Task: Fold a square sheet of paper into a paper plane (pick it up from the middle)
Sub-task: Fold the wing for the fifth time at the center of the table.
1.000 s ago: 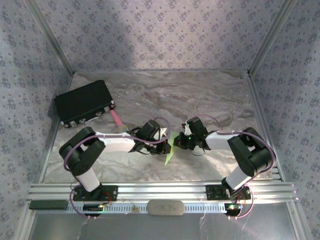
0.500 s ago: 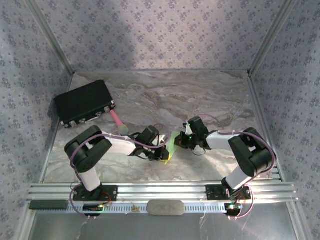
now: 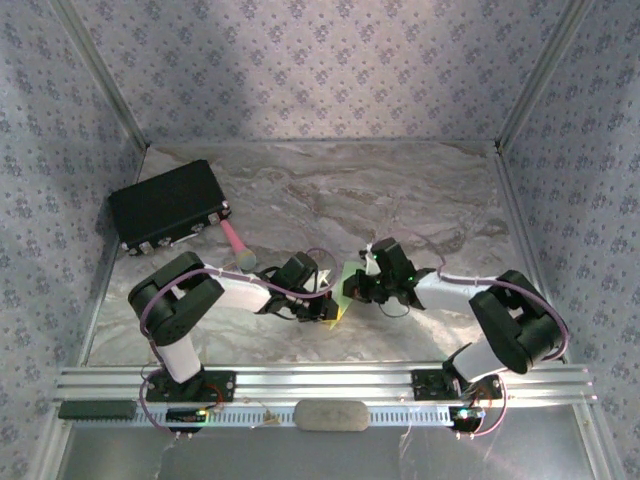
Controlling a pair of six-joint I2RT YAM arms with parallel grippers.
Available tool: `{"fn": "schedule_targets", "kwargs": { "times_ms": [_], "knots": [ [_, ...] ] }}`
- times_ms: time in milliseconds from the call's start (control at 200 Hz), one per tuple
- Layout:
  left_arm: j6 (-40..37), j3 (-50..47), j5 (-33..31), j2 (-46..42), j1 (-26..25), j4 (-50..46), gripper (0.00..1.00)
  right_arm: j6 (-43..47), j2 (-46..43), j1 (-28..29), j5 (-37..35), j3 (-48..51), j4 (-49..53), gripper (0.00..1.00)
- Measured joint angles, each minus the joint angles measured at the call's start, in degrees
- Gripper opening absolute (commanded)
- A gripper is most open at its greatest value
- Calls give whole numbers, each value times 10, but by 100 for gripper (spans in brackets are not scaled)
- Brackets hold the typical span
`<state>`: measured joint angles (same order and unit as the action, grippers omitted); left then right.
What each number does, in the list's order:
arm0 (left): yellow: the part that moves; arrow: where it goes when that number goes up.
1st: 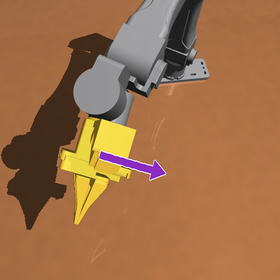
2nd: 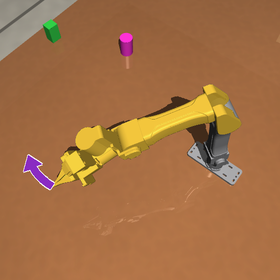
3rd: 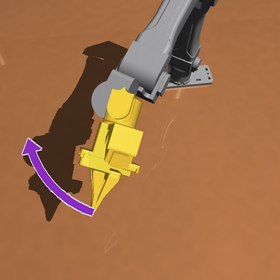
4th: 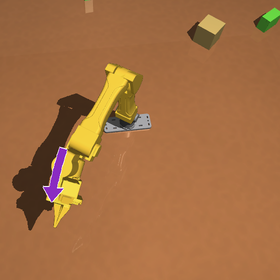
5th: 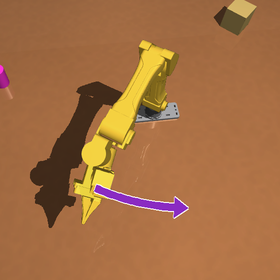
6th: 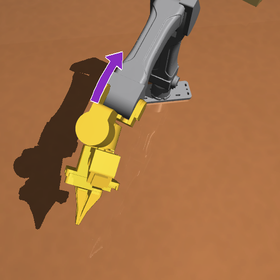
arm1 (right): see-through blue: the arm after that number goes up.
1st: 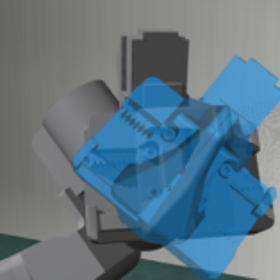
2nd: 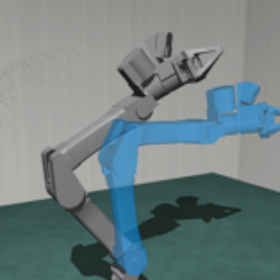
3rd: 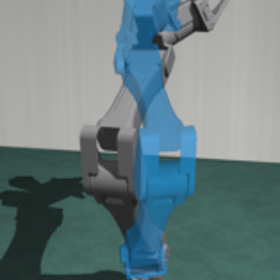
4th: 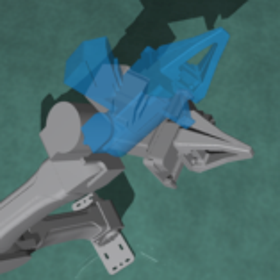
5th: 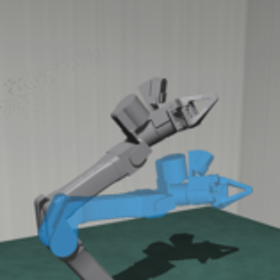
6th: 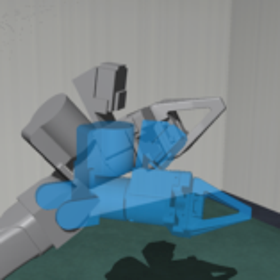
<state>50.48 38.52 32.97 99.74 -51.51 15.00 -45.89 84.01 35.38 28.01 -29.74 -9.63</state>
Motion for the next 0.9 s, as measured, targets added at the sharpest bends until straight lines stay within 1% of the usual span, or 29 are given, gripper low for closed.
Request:
{"fn": "schedule_targets", "kwargs": {
  "times_ms": [160, 345, 540, 670, 900],
  "knots": [
    [1, 0, 0, 0, 0, 0, 0, -9, -3, 23, -2, 20, 7, 6],
    [2, 0, 0, 0, 0, 0, 0, -13, -1, 30, 3, 20, -14, 6],
    [7, -2, -4, -2, 0, 2, 0, -13, 20, 31, 3, 19, -27, 5],
    [6, -2, -4, -2, 0, 2, 0, -13, 32, 21, 2, 25, -36, 5],
    [6, -2, -4, -2, 0, 3, 0, -12, 35, -26, 34, 35, -50, 5]
  ]
}}
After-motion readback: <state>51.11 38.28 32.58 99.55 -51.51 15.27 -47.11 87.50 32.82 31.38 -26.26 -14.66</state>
